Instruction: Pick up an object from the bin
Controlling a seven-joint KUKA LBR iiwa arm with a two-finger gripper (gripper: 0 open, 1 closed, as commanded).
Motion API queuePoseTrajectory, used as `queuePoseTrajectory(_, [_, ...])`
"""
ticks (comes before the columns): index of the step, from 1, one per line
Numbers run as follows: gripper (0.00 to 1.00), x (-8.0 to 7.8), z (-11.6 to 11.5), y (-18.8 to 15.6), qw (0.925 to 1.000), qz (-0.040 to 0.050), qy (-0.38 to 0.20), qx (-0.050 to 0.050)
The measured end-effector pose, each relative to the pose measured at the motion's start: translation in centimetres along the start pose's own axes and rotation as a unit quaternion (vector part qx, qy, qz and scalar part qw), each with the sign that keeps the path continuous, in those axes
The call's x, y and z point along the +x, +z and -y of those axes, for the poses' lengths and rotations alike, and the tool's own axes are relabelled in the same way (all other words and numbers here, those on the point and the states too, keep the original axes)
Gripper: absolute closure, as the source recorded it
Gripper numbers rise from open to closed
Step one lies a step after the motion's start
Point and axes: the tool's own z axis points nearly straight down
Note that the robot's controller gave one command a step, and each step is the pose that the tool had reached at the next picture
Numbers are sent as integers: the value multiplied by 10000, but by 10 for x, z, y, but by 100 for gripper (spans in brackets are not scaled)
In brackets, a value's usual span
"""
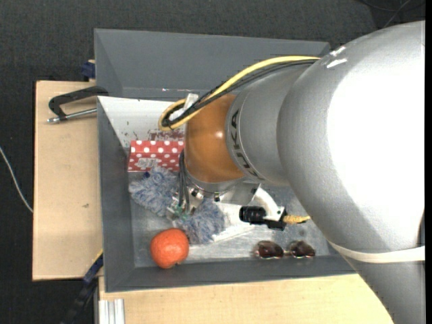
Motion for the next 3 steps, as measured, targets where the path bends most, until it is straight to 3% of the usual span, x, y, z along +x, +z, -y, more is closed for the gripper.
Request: queuePoseTrajectory(3, [100, 0, -1, -17, 10000, 5, -8, -6])
